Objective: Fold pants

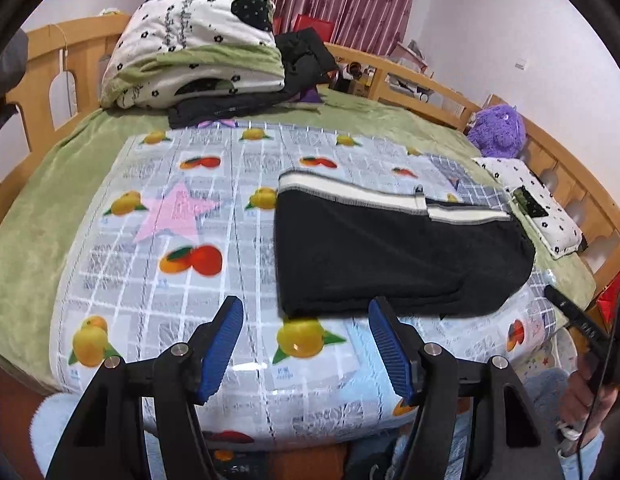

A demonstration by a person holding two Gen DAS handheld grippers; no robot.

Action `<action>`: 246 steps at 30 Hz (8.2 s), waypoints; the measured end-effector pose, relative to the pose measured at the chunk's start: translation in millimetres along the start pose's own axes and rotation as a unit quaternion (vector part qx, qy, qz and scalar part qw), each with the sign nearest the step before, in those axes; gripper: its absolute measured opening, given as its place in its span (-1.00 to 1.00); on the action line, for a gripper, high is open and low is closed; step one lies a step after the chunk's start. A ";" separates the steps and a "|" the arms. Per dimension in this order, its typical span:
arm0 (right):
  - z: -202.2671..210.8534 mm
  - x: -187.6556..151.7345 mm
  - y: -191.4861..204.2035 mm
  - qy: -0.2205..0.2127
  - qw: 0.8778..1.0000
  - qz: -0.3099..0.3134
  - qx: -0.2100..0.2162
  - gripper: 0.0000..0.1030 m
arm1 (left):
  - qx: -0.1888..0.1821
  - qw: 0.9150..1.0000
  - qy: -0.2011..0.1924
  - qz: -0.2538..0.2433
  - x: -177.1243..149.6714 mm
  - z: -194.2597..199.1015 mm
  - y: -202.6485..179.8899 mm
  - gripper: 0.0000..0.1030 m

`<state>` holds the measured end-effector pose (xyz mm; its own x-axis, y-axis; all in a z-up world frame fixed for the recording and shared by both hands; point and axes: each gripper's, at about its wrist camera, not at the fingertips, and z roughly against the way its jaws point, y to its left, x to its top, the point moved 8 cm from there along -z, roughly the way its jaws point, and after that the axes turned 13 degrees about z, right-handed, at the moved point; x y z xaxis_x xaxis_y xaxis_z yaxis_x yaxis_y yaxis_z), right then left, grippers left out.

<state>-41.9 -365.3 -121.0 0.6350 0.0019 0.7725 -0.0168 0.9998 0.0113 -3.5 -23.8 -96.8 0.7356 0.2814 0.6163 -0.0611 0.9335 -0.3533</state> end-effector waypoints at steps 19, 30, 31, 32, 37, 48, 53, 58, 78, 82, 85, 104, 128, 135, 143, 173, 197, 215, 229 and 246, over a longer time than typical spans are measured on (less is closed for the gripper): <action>-7.0 58.4 -123.6 -0.006 0.996 -0.084 -0.001 0.03 | 0.014 0.999 -0.028 -0.006 126.4 -13.2 1.6 0.39; -111.1 -16.0 -183.9 0.090 0.986 -0.139 -0.006 0.03 | -0.008 0.995 0.096 0.018 68.7 -178.4 7.6 0.38; -117.5 -20.1 -185.9 0.091 0.986 -0.142 -0.002 0.03 | -0.008 0.994 0.108 0.022 63.0 -194.4 10.6 0.36; -124.0 -23.0 -187.5 0.090 0.985 -0.145 0.004 0.03 | -0.008 0.993 0.114 0.025 60.1 -204.1 12.4 0.35; -159.2 -30.3 -191.0 0.095 0.981 -0.168 0.026 0.03 | -0.028 0.989 0.138 0.049 48.2 -246.0 17.2 0.25; -182.0 20.8 -168.7 0.064 0.985 -0.160 -0.006 -0.80 | -0.102 0.982 0.130 0.092 89.6 -230.9 13.4 -0.80; -173.7 58.0 -123.5 0.050 0.984 -0.162 0.063 -0.81 | -0.083 0.987 0.091 0.105 129.0 -193.4 52.3 -0.80; -188.9 57.8 -41.0 0.095 0.979 -0.108 0.148 -0.76 | -0.003 0.994 0.052 0.101 153.6 -163.0 111.5 -0.79; -246.5 30.9 -115.4 0.069 0.960 -0.258 0.086 0.00 | 0.116 0.981 0.085 0.130 79.2 -161.5 190.7 0.18; -261.4 71.7 -115.3 0.052 0.979 -0.193 0.052 -0.71 | 0.119 0.978 0.089 0.146 71.4 -169.2 196.8 0.19; -249.9 100.4 -124.1 0.014 0.981 -0.180 0.076 -0.68 | 0.112 0.981 0.083 0.136 72.4 -168.3 189.1 0.19; -155.7 103.6 -56.1 0.089 0.994 -0.043 0.035 -0.34 | -0.003 0.973 0.083 0.216 21.3 -127.4 190.1 0.18; -153.9 85.4 10.4 0.091 0.991 -0.045 0.092 -0.33 | -0.004 0.994 0.032 -0.103 85.4 -110.2 -70.6 -0.67; -154.6 66.2 -27.7 0.104 0.991 -0.053 0.069 -0.33 | -0.040 0.976 0.135 -0.167 36.0 -171.4 -134.9 -0.67; -158.7 68.0 -19.4 0.101 0.991 -0.042 0.081 -0.33 | -0.090 0.974 0.175 -0.114 34.7 -155.8 -132.9 -0.21; -174.5 182.7 101.6 0.073 0.952 0.186 0.231 -0.83 | 0.053 0.991 0.124 0.023 82.2 -162.9 30.3 0.08; -211.5 69.6 -154.7 0.114 0.991 0.063 0.018 -0.51 | -0.097 0.966 0.214 -0.112 17.9 -245.8 -151.8 0.08; -281.8 99.6 -176.3 0.136 0.988 0.061 0.049 0.06 | -0.157 0.964 0.214 -0.011 20.8 -318.2 -156.1 0.24; -239.9 126.7 -100.3 0.116 0.991 0.028 0.054 -0.80 | -0.169 0.971 0.164 -0.026 99.6 -233.0 -117.3 -0.81; -271.3 86.5 102.8 0.159 0.972 0.120 0.121 -0.55 | 0.021 0.993 0.112 -0.026 88.9 -181.3 81.9 -0.43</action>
<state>220.7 -256.9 -225.2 0.7966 0.2788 0.5363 -0.3503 0.9360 0.0338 179.3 37.5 -198.5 0.8698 0.1798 0.4594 -0.0433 0.9554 -0.2921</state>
